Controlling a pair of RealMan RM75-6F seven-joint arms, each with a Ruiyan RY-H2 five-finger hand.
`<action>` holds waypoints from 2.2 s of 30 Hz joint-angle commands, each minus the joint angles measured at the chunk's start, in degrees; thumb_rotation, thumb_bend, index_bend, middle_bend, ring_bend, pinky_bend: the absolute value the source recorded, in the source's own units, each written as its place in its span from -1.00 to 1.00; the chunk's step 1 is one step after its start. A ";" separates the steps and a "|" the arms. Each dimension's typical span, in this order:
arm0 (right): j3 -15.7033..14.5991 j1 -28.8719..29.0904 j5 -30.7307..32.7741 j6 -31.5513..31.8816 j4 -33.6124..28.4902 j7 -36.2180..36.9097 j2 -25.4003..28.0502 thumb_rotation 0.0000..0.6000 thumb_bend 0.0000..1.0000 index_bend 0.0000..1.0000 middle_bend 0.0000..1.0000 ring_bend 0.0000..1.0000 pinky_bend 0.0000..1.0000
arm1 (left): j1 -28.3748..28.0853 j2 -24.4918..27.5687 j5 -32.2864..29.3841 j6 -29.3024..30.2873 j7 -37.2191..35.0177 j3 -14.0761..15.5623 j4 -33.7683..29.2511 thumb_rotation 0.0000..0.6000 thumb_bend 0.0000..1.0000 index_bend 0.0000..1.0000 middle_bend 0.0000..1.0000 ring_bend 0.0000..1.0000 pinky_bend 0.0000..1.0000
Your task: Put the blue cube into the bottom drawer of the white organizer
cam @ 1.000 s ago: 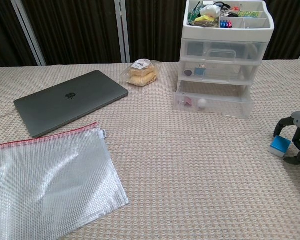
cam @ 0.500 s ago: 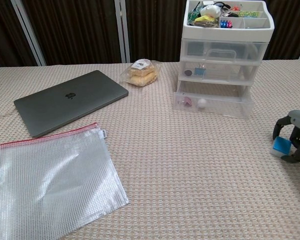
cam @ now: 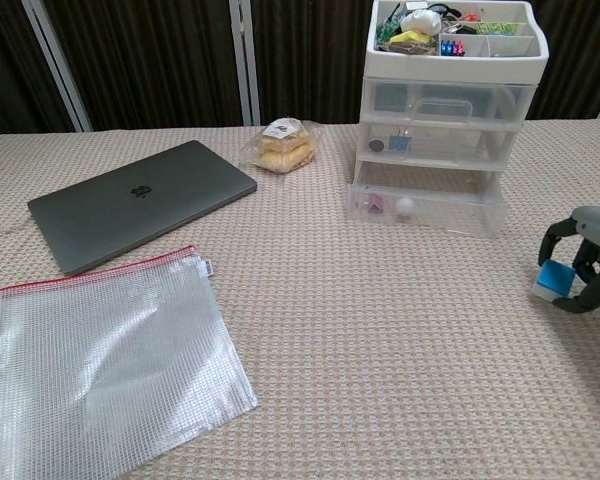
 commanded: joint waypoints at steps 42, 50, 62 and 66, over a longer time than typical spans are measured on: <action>15.16 15.89 8.88 -5.16 21.47 -2.02 -10.01 1.00 -0.54 -0.05 0.69 0.75 0.37 | -0.42 1.96 -1.23 -2.28 -4.07 0.24 -1.67 1.00 -0.52 -0.87 -1.00 -1.00 -1.00; 14.61 15.51 9.65 -5.30 21.74 -2.15 -10.37 1.00 -0.62 -0.29 0.69 0.75 0.37 | -0.48 1.94 -1.26 -2.41 -3.83 0.25 -1.81 1.00 -0.52 -0.87 -1.00 -1.00 -1.00; 14.37 15.02 8.91 -3.81 20.64 -1.92 -9.89 1.00 -0.67 -0.37 0.69 0.75 0.37 | -0.44 1.91 -1.44 -2.33 -3.65 0.17 -1.95 1.00 -0.52 -0.87 -1.00 -1.00 -1.00; 14.34 14.86 8.81 -3.49 20.12 -1.81 -9.79 1.00 -0.67 -0.39 0.69 0.75 0.37 | -0.42 1.91 -1.43 -2.30 -3.62 0.18 -1.95 1.00 -0.52 -0.87 -1.00 -1.00 -1.00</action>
